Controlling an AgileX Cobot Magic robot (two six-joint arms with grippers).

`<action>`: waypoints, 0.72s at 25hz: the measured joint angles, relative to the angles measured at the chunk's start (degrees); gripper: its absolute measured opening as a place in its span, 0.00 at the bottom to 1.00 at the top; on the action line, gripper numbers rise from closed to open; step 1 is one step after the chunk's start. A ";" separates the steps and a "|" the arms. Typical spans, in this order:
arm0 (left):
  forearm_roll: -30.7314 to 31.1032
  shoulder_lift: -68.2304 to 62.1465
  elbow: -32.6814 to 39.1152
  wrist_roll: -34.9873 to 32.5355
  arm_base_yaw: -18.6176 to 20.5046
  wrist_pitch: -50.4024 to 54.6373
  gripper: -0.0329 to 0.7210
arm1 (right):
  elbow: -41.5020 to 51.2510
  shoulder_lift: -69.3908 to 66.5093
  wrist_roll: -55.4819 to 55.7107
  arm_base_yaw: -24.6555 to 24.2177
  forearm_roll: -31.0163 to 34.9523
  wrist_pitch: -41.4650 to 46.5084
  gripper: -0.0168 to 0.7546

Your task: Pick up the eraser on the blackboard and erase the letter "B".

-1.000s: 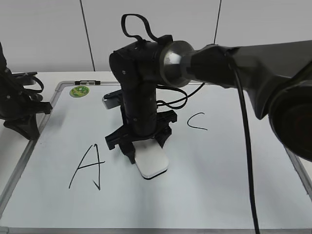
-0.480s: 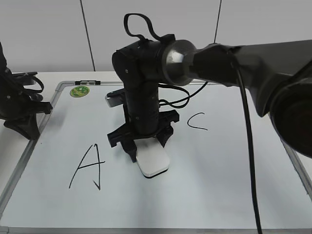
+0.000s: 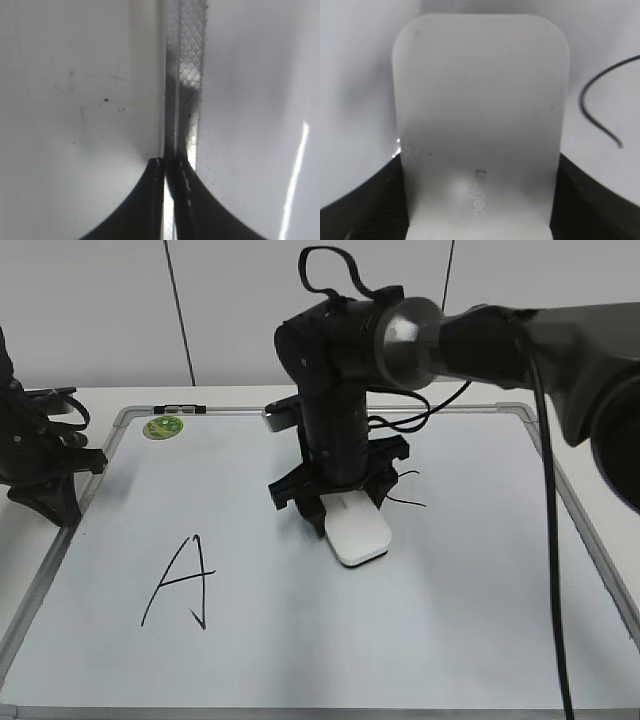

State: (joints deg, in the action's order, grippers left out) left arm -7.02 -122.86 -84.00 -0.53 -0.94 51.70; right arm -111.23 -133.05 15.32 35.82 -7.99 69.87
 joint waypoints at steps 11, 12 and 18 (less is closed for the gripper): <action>0.00 0.00 0.00 0.00 0.00 -0.09 0.07 | 4.28 13.66 3.15 -9.15 -4.89 0.10 0.69; 0.00 0.00 0.00 0.00 0.00 -0.09 0.07 | 5.99 14.99 3.29 -10.38 -5.35 0.10 0.69; 0.10 0.00 0.00 0.00 0.00 -0.09 0.07 | 17.19 23.04 3.76 -15.95 -6.65 0.20 0.69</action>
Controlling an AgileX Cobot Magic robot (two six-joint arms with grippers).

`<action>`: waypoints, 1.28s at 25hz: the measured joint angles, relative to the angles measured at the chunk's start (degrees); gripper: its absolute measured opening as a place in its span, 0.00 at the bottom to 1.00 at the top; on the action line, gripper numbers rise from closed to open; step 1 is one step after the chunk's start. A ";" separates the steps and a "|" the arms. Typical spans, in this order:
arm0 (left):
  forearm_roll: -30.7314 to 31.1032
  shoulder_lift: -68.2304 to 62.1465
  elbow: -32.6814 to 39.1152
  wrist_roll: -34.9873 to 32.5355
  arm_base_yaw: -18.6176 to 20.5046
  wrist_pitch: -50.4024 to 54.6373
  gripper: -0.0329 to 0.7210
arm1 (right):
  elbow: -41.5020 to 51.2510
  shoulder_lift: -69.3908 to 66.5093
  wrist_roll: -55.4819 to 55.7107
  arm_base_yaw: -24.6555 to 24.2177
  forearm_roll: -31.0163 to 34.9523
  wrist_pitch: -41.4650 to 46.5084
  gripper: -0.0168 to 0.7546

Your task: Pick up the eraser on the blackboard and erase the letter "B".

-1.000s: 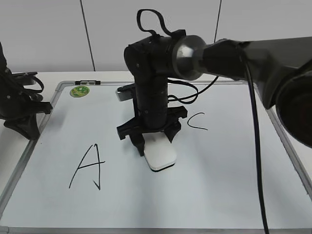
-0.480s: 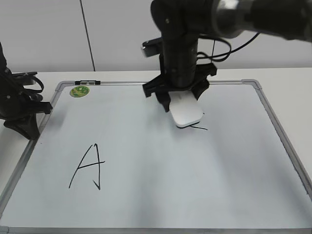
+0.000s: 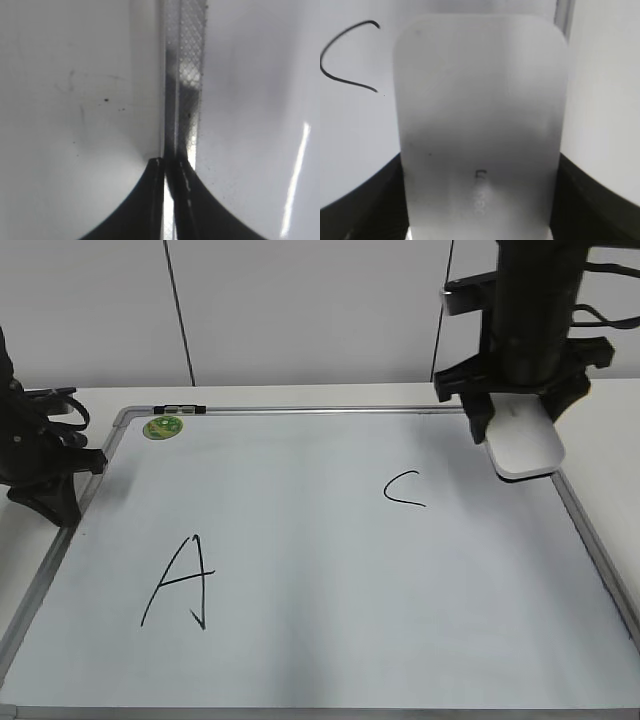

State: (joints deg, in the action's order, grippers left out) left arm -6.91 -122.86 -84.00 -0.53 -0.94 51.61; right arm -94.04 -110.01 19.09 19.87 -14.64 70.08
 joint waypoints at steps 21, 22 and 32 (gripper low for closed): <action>0.00 0.00 0.00 0.00 0.00 0.00 0.07 | 9.54 1.19 -15.90 -17.18 17.64 0.00 0.69; 0.00 0.00 0.00 0.00 0.00 0.00 0.07 | 9.54 0.47 -16.01 -17.29 17.65 0.00 0.69; 0.00 0.00 0.00 0.00 0.00 0.10 0.07 | 9.54 -1.59 -16.34 -17.29 17.43 -0.19 0.69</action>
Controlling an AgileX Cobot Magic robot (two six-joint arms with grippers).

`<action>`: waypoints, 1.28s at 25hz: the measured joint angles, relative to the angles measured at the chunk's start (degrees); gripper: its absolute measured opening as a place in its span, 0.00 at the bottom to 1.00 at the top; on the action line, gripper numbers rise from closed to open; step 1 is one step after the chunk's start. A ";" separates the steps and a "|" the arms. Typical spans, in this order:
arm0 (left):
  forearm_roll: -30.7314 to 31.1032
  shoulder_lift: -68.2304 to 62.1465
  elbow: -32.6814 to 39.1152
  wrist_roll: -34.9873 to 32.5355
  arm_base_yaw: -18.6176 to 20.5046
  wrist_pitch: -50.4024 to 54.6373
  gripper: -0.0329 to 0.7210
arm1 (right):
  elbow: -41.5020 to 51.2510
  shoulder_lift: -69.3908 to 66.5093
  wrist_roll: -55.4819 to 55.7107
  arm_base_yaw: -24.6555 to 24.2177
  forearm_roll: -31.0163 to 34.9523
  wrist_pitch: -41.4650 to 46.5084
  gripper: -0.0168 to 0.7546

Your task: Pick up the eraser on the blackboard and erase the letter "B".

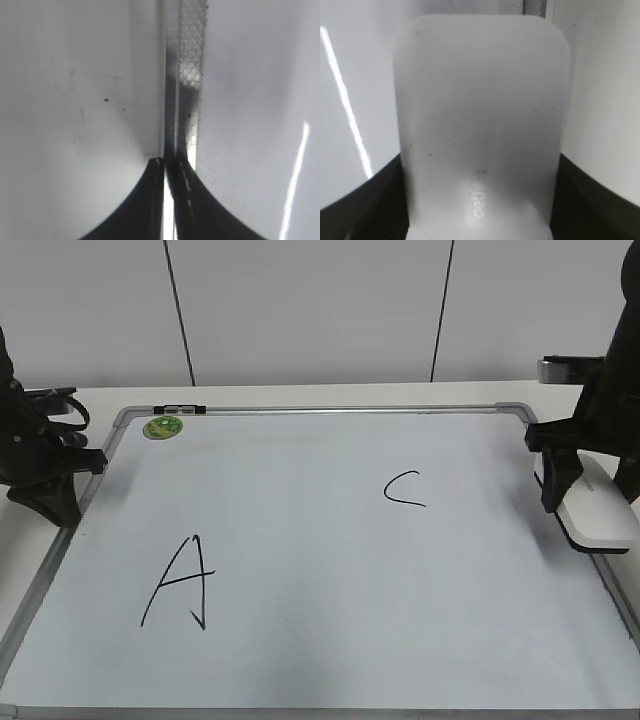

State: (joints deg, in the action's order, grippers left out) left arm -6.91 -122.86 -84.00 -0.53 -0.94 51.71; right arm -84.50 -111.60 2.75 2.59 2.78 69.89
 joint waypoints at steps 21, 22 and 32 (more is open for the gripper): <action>0.00 0.00 0.00 0.00 0.00 0.00 0.07 | -1.11 -1.99 -0.21 0.00 -0.03 -7.12 0.69; 0.00 0.00 0.00 0.00 0.00 0.00 0.07 | -1.63 -2.85 -0.21 0.00 -0.03 -6.90 0.69; 0.00 0.00 0.00 0.00 0.00 0.00 0.07 | -7.05 -9.83 -0.21 0.00 -0.57 -5.65 0.69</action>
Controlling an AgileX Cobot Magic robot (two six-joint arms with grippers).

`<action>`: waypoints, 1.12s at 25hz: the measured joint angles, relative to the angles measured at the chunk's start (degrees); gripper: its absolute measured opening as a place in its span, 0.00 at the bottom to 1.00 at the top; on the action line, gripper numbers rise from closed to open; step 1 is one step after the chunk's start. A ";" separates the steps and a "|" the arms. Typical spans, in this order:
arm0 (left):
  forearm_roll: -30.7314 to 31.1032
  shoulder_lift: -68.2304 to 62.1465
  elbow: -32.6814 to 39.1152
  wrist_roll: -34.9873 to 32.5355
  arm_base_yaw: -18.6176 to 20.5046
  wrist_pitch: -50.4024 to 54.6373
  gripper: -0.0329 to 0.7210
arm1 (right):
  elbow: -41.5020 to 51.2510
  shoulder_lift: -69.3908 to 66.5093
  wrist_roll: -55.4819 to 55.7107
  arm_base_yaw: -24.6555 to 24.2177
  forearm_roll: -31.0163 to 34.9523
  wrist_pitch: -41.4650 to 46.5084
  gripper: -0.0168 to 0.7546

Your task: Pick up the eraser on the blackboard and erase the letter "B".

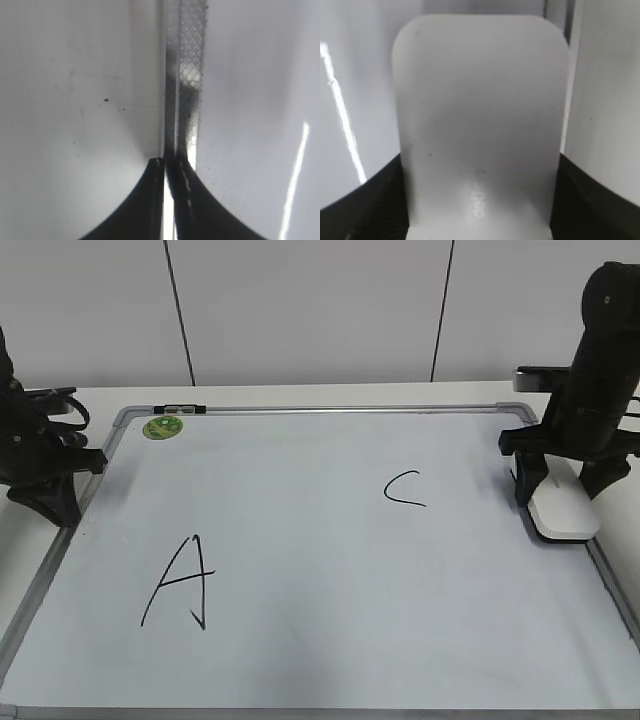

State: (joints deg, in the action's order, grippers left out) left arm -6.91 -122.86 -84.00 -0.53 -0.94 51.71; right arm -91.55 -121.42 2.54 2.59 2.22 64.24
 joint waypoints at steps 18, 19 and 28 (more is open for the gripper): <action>0.00 0.00 0.00 0.00 0.00 0.00 0.07 | -0.35 -0.74 -0.05 0.00 -0.72 0.34 0.79; 0.00 0.00 0.00 0.00 0.00 0.00 0.07 | -0.35 -0.74 -0.05 0.00 -0.82 0.34 0.82; 0.00 0.00 0.00 0.00 0.00 0.21 0.07 | -3.17 -0.74 0.26 0.00 -2.22 4.51 0.88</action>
State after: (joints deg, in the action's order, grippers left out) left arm -6.91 -122.86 -84.00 -0.53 -0.94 51.92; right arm -94.72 -122.16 2.80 2.59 0.00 68.74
